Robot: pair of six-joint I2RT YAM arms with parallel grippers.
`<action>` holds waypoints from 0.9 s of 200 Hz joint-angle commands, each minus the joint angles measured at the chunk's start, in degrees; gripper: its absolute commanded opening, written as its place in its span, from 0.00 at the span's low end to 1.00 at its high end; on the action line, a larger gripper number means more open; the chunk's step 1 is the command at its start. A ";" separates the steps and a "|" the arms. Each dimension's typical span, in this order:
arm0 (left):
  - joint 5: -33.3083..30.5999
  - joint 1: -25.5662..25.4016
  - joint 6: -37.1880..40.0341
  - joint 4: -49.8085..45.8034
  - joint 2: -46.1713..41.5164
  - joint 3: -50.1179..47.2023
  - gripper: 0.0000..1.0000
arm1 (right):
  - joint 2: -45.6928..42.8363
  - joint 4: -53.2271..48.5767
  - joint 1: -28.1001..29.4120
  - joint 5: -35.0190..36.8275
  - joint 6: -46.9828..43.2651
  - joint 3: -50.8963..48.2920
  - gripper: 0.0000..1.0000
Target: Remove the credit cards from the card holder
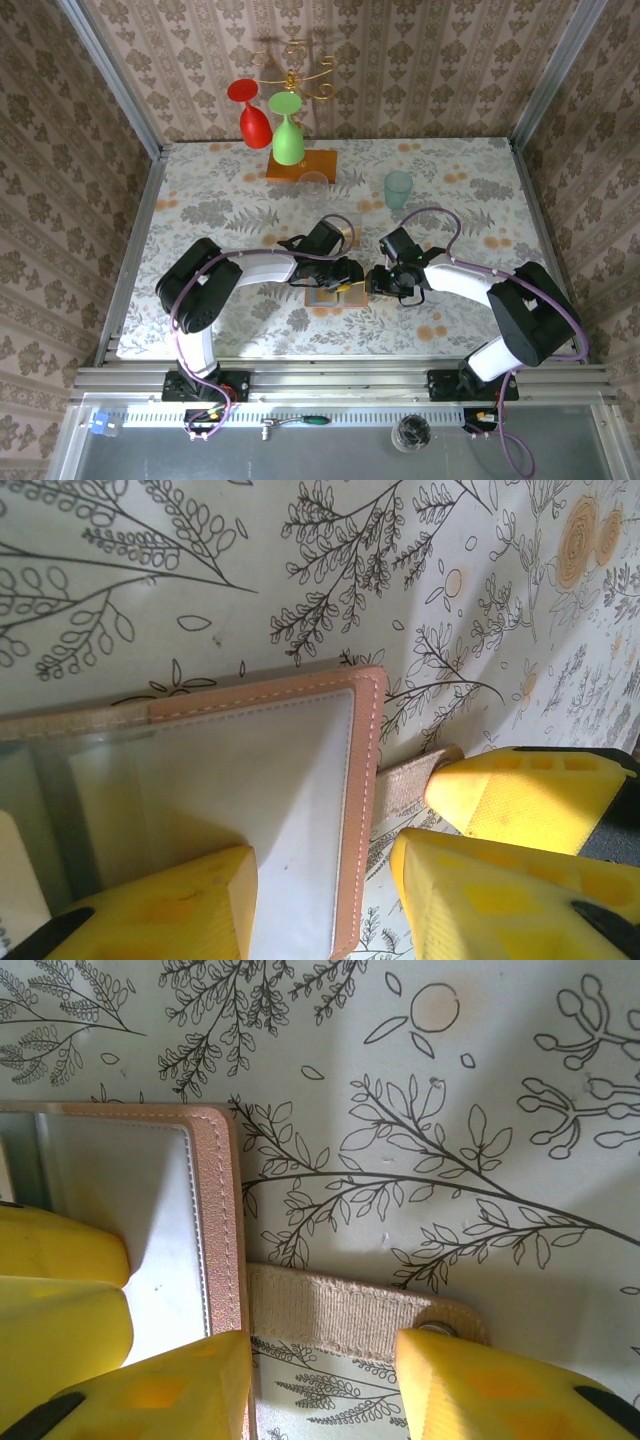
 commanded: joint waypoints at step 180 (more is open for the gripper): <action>-1.30 7.57 5.66 -3.32 -12.73 -7.06 0.40 | -1.91 -6.89 0.67 -2.04 1.46 8.41 0.52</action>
